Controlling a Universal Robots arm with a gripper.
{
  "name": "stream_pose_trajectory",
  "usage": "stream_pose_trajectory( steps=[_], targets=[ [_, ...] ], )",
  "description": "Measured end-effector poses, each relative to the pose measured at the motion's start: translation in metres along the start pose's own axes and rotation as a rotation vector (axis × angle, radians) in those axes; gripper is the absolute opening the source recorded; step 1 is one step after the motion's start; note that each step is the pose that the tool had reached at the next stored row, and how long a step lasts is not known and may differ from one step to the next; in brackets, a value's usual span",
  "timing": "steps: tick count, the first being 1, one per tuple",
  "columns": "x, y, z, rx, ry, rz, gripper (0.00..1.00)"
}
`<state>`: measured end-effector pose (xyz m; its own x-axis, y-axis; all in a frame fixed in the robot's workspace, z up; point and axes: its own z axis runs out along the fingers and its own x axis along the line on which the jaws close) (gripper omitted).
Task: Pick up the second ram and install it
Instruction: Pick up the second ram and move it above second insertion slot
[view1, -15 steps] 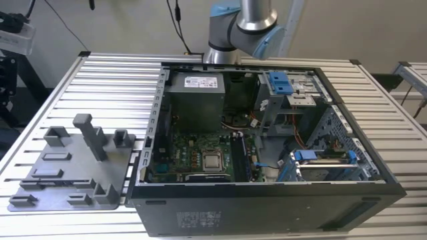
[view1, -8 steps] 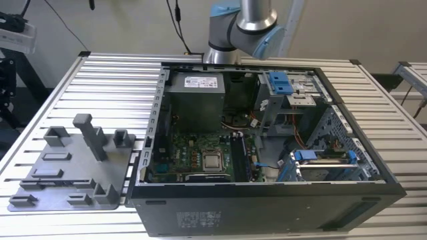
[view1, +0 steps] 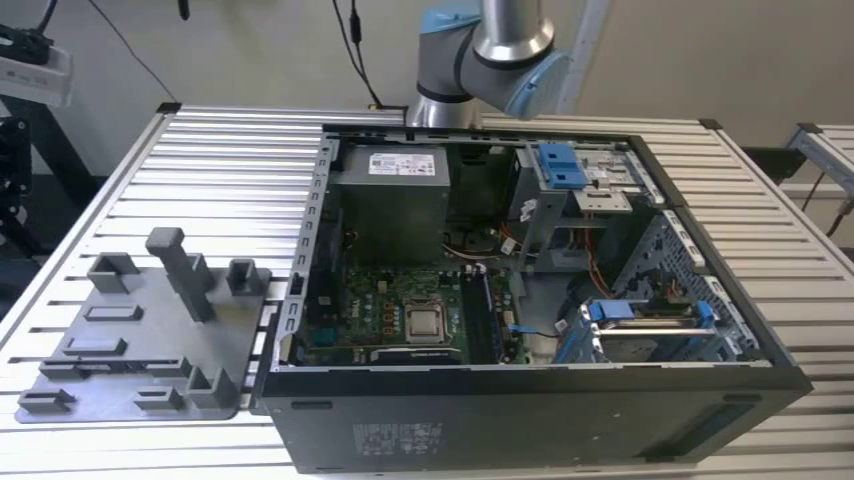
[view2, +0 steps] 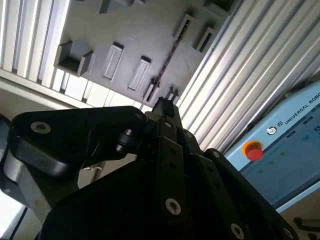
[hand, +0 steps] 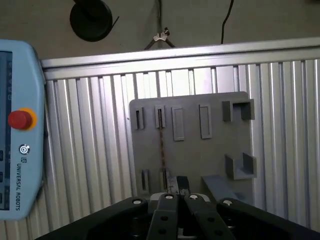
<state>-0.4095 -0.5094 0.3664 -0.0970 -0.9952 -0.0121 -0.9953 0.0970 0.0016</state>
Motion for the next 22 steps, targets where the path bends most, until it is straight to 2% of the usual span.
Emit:
stream_pose_trajectory(
  steps=[6, 8, 9, 12, 14, 15, 22],
  targets=[
    [0.0, 0.0, 0.0002, 0.0, 0.0, 0.0, 0.12],
    [0.0, 0.0, 0.0002, 0.0, 0.0, 0.0, 0.24],
    [0.0, 0.0, 0.0002, 0.0, 0.0, 0.0, 0.24],
    [0.0, 0.0, 0.0003, 0.0, 0.0, 0.0, 0.42],
    [0.0, 0.0, 0.0004, 0.0, 0.0, 0.0, 0.42],
    [0.0, 0.0, 0.0004, 0.0, 0.0, 0.0, 0.48],
    [0.0, 0.0, 0.0007, 0.0001, -0.0001, 0.0, 0.48]
  ],
)
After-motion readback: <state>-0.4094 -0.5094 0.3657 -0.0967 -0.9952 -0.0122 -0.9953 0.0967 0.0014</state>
